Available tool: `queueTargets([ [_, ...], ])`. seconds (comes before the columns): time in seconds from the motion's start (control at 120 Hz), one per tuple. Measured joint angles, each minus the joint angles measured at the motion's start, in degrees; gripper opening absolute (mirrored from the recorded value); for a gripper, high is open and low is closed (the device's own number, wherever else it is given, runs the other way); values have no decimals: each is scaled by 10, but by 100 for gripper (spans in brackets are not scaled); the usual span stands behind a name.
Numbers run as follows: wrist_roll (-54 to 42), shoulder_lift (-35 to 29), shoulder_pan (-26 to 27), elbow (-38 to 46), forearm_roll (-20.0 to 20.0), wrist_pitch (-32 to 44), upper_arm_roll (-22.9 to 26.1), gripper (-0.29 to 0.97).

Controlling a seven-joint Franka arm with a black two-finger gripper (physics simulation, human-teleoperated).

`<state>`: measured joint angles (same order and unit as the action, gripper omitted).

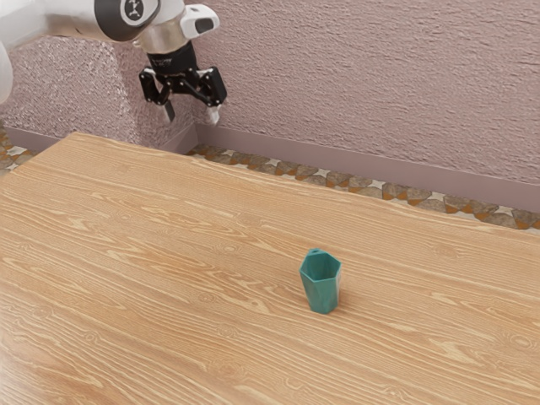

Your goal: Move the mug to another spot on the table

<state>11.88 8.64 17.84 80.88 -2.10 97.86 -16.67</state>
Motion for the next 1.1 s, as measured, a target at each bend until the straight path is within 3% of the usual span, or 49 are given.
queueTargets([
  [0.2, 35, 4, 3, -2, -4, 17, 3, 68],
  [0.475, 147, 66, 58, -105, -7, 10, -12, 68],
  [0.767, 234, 80, 84, -169, -119, -13, -34, 68],
  [1.1, 291, 138, 68, -213, -144, -21, -32, 68],
])
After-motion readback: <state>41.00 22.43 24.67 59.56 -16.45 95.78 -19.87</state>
